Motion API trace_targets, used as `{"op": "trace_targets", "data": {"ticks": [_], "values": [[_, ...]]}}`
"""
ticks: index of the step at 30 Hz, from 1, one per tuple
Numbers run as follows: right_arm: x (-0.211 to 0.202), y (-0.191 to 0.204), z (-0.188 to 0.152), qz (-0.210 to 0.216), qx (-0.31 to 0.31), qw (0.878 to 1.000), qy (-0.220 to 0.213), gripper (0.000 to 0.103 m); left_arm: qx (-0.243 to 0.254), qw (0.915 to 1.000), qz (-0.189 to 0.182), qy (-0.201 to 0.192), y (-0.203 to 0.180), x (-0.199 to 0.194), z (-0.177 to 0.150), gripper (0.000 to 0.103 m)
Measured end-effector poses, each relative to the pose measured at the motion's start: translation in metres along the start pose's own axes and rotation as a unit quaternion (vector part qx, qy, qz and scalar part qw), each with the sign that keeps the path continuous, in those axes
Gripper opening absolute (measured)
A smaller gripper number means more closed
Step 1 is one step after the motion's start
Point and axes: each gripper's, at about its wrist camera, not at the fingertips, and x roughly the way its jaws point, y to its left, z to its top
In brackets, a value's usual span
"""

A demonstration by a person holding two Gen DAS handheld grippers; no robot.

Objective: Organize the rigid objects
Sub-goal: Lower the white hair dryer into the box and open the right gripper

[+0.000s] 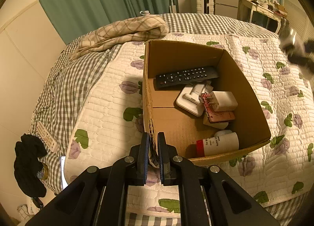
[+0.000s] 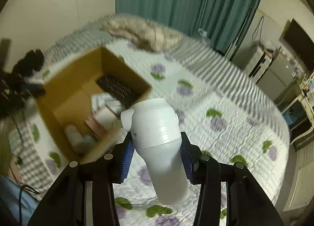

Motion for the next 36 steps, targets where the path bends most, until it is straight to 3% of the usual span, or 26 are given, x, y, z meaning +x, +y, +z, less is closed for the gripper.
{"op": "trace_targets", "data": {"ticks": [7,11,14,18,22,36], "values": [[-0.038,0.043,0.041,0.009,-0.005,0.997,-0.082,0.044,0.002,1.0000,0.001,0.000,-0.001,0.000,0.000,0.007],[-0.025,0.063,0.054,0.054,0.025,0.994,-0.095,0.044,0.002,1.0000,0.001,0.000,-0.001,0.000,0.000,0.007],[0.002,0.079,0.055,0.056,0.037,0.994,-0.088,0.044,0.002,1.0000,0.001,-0.001,-0.001,0.000,-0.001,0.007],[0.049,0.091,0.049,0.090,0.076,0.992,-0.046,0.044,0.005,1.0000,0.000,-0.003,-0.003,0.000,-0.001,0.007],[0.088,0.098,0.040,0.092,0.099,0.991,-0.009,0.044,0.005,1.0000,-0.002,-0.005,-0.002,0.000,-0.001,0.007],[0.137,0.113,0.043,0.087,0.125,0.988,0.018,0.045,0.002,0.9999,-0.008,-0.008,0.000,0.000,-0.002,0.007]]}}
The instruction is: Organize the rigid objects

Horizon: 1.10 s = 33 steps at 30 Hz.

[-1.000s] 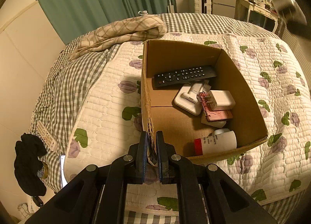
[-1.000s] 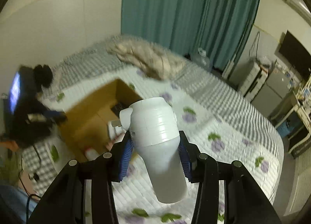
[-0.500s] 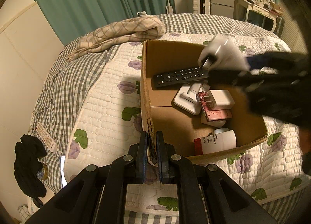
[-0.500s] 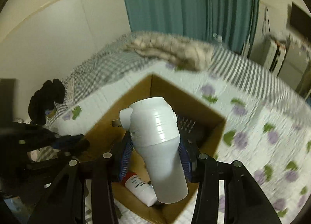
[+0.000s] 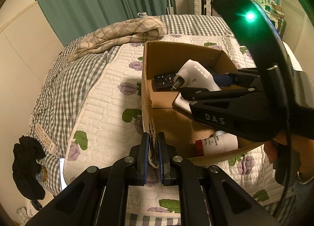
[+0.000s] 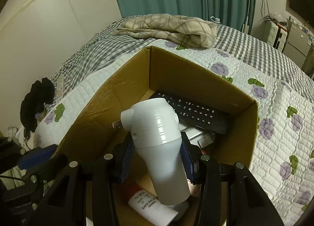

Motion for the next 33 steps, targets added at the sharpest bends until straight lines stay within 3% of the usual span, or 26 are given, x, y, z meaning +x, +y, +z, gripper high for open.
{"op": "trace_targets", "data": {"ticks": [4,5,6,8,14,26,33], "values": [[0.003,-0.002,0.001,-0.001,0.007,1.000,0.006,0.045,-0.002,1.0000,-0.002,-0.001,0.001,0.000,0.000,0.007],[0.002,-0.002,0.000,-0.002,0.011,1.000,0.006,0.050,-0.002,1.0000,-0.002,-0.001,0.001,0.000,-0.001,0.007],[-0.002,-0.004,0.000,-0.005,0.017,1.000,-0.002,0.063,-0.002,1.0000,-0.003,-0.001,0.001,0.000,-0.001,0.007],[-0.010,-0.007,0.000,-0.009,0.022,1.000,-0.016,0.074,-0.002,1.0000,-0.002,-0.001,0.001,0.001,-0.001,0.007],[-0.046,-0.017,-0.004,-0.041,0.025,0.997,-0.061,0.080,-0.002,1.0000,-0.003,-0.001,0.002,0.000,-0.001,0.007],[-0.092,-0.027,-0.067,-0.109,0.037,0.982,-0.152,0.090,-0.014,0.9999,-0.004,-0.007,0.004,0.000,-0.002,0.007],[-0.114,-0.038,-0.098,-0.099,0.087,0.980,-0.152,0.090,-0.009,0.9998,-0.014,-0.011,0.006,-0.009,-0.005,0.010]]}}
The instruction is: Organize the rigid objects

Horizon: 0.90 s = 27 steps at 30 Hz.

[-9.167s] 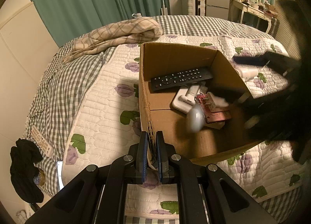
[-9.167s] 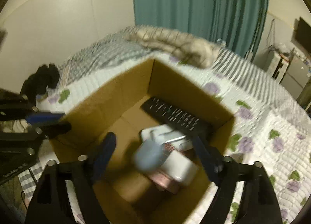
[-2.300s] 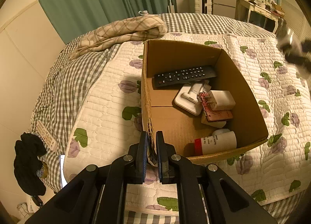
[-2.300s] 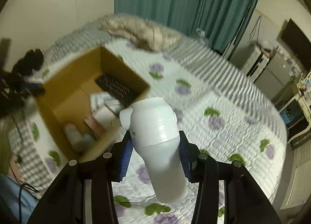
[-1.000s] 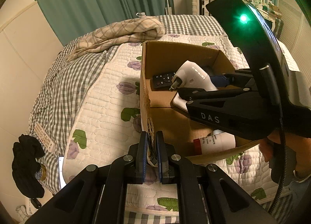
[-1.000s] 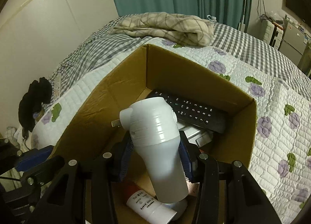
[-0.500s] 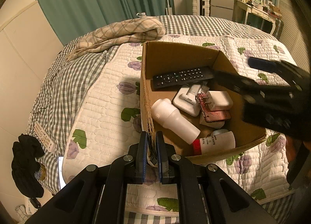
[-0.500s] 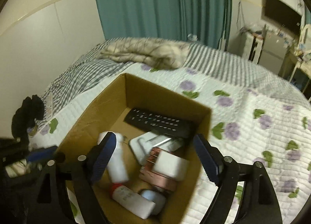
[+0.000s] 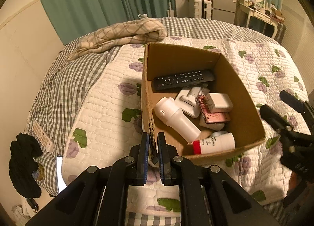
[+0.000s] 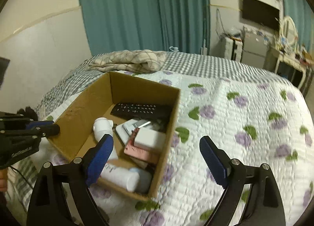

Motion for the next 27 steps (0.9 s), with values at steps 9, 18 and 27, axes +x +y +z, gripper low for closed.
{"op": "trace_targets", "data": {"ticks": [9,18,27], "values": [[-0.081,-0.014,0.010,-0.042,0.024,0.997,-0.066,0.090,0.013,0.9945,-0.016,-0.103,-0.005,-0.089,-0.007,0.017],[-0.137,-0.015,0.010,-0.076,0.026,0.988,-0.130,0.096,-0.034,0.9657,-0.035,-0.255,-0.034,-0.131,-0.016,0.069],[-0.156,-0.012,-0.004,-0.092,0.004,0.983,-0.161,0.103,-0.034,0.9551,0.025,-0.293,-0.053,-0.119,-0.035,0.084]]}}
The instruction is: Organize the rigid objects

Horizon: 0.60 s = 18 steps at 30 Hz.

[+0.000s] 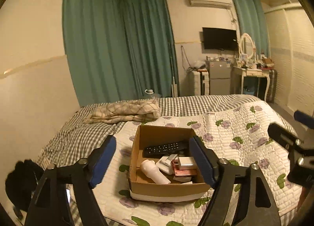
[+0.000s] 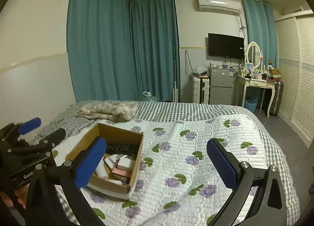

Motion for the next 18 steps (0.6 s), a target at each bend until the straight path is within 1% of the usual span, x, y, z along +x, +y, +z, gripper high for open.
{"op": "trace_targets", "data": {"ticks": [3,8,12,15,18], "values": [[0.000,0.002,-0.005,-0.010,-0.004,1.000,-0.001,0.103,-0.007,0.9999,0.005,-0.006,0.002,-0.002,-0.004,0.085],[-0.003,-0.002,-0.009,-0.010,0.009,1.000,-0.006,0.103,-0.007,0.9998,0.019,-0.007,0.004,-0.003,-0.010,0.087],[-0.004,-0.003,-0.009,-0.015,0.014,1.000,-0.008,0.103,-0.010,0.9997,0.017,-0.017,0.003,-0.009,-0.013,0.088],[-0.007,-0.003,-0.008,-0.020,0.017,1.000,-0.014,0.103,-0.005,0.9997,0.019,-0.017,0.003,-0.010,-0.014,0.088],[-0.009,-0.003,-0.008,-0.021,0.019,1.000,-0.014,0.103,-0.008,0.9998,0.008,-0.017,0.004,-0.013,-0.014,0.088]]}}
